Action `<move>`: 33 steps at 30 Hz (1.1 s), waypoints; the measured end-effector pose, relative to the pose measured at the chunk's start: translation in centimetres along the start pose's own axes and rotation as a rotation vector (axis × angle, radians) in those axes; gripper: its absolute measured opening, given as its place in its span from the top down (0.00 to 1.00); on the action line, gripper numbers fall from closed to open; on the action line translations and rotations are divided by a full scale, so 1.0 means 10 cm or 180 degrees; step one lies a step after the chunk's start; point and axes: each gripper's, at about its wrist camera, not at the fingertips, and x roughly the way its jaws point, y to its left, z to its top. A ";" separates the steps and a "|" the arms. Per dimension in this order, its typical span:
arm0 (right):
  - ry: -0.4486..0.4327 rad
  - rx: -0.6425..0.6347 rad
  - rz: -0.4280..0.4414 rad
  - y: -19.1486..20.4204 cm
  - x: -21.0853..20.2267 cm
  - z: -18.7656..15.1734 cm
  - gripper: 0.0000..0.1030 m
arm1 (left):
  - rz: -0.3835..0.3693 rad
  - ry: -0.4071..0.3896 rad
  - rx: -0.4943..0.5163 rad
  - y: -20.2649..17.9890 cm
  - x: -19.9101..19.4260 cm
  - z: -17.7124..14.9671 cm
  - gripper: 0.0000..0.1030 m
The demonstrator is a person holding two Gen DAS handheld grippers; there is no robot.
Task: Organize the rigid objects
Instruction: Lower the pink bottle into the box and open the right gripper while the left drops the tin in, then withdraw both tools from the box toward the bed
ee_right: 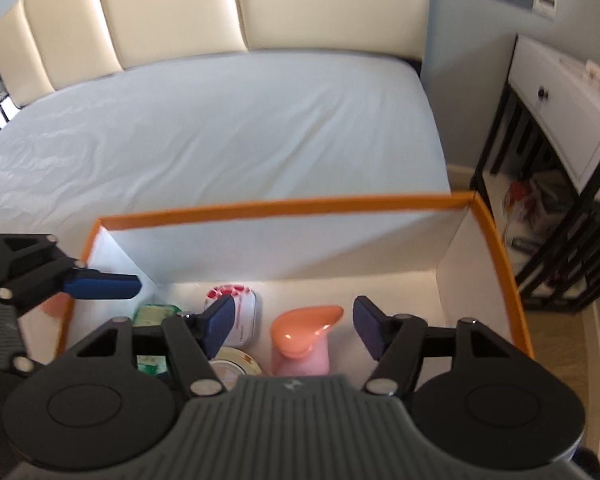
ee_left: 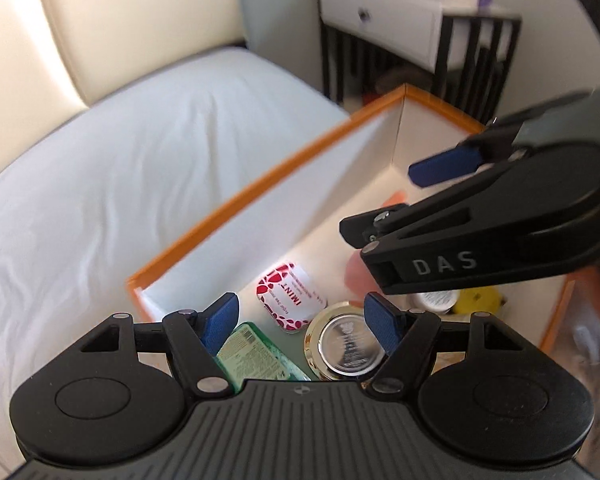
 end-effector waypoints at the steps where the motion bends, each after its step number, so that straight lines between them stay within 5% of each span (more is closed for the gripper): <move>1: -0.0063 -0.0051 0.0003 0.04 -0.06 -0.01 0.37 | -0.0014 -0.0068 -0.0056 0.01 -0.10 -0.04 0.19; 5: -0.0210 -0.0238 0.0042 0.22 -0.25 -0.01 0.37 | 0.0118 -0.0161 -0.0324 0.09 -0.42 -0.21 0.19; 9: -0.0302 -0.0467 0.0157 0.47 -0.39 -0.02 0.36 | 0.0297 -0.0220 -0.0951 0.39 -0.63 -0.46 0.20; 21: -0.0326 -0.1363 0.0383 1.34 -0.48 -0.26 0.35 | 0.0602 -0.0320 -0.2232 1.16 -0.65 -1.29 0.28; 28: -0.0212 -0.2391 0.0381 1.86 -0.30 -0.41 0.34 | 0.0571 0.0111 -0.2352 1.27 -0.44 -1.59 0.33; 33: 0.0111 -0.3284 0.0377 2.11 -0.05 -0.56 0.34 | 0.0629 0.0116 -0.2356 1.30 -0.45 -1.65 0.33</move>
